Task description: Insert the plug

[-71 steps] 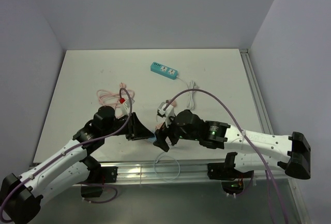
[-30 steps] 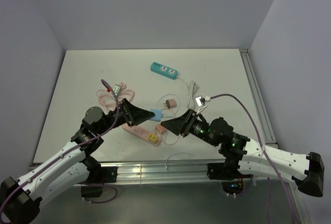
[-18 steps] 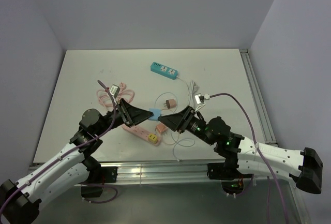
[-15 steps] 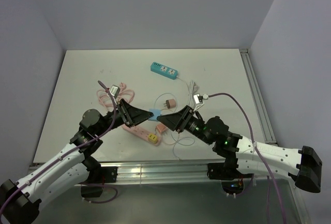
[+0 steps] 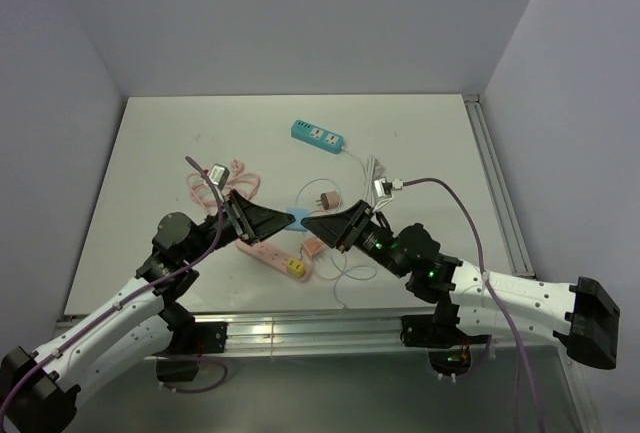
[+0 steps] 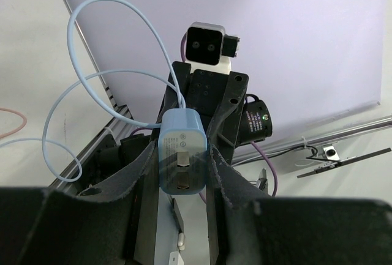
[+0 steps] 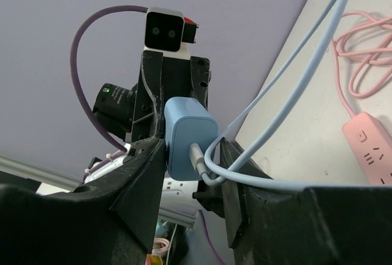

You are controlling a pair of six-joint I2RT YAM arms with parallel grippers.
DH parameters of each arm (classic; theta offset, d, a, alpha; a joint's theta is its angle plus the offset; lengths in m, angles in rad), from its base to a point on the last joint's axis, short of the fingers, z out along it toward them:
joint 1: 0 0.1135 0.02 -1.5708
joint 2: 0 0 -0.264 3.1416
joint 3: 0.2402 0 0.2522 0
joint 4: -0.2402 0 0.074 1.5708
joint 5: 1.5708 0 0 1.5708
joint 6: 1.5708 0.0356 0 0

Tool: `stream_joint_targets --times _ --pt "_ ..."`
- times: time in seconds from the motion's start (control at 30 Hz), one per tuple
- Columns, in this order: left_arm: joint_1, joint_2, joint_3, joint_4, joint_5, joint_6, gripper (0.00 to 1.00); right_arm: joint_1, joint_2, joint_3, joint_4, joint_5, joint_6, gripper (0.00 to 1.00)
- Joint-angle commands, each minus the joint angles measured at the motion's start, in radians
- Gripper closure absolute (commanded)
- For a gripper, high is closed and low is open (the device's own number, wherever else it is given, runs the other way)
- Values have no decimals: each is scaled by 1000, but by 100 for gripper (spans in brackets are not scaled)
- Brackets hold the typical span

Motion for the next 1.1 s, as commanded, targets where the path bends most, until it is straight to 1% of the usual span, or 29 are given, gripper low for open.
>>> stream_joint_targets --times 0.0,0.17,0.3,0.43,0.47,0.57,0.6,0.63,0.67,0.7,0.73,0.77,0.8,0.83,0.87,0.9,0.93,0.97,1.0,1.03,1.07 --pt "-7 3 -2 75 37 -14 100 1 18 52 67 -15 -28 53" --pt "-7 -3 1 66 40 -13 100 -2 27 58 55 -17 -34 51" --pt "-7 -7 2 62 40 -10 100 -1 35 58 61 -27 -37 48" --pt "-7 0 -10 79 43 -22 100 -2 49 73 64 -47 -49 50" --pt "-7 2 -11 82 44 -24 100 -2 50 75 66 -49 -51 52" --pt "-9 5 -13 77 44 -22 100 -2 50 81 61 -50 -57 68" --pt "-9 4 -13 72 43 -19 99 -2 50 81 63 -55 -59 82" --pt "-7 4 -11 53 37 -14 100 -2 50 82 60 -57 -60 87" --pt "-7 2 -11 42 35 -11 100 -1 50 90 51 -57 -62 95" --pt "-9 2 -7 30 31 2 100 -1 47 96 38 -61 -72 100" --pt "-9 0 -2 8 21 12 100 -1 46 102 14 -61 -79 100" --pt "-9 0 5 -39 14 22 93 -2 43 113 0 -60 -88 100" --pt "-7 -3 13 -78 5 36 80 -2 34 116 -18 -49 -101 100" --pt "-9 -10 33 -119 -6 68 51 -2 29 122 -64 -41 -112 100" --pt "-9 -18 45 -233 -55 88 37 -2 23 134 -93 -32 -120 100" --pt "-7 -42 59 -288 -80 111 28 -2 9 145 -129 -21 -143 100" --pt "-9 -58 90 -344 -113 163 12 -2 4 157 -205 -3 -164 100" --pt "-9 -85 110 -497 -187 189 8 -4 -3 194 -248 8 -186 100" --pt "-7 -99 151 -565 -237 212 6 -4 -3 211 -287 17 -230 100" --pt "-9 -114 171 -643 -283 246 3 -2 -5 232 -378 40 -252 100" --pt "-9 -130 191 -708 -329 256 3 -7 7 280 -423 46 -276 100"
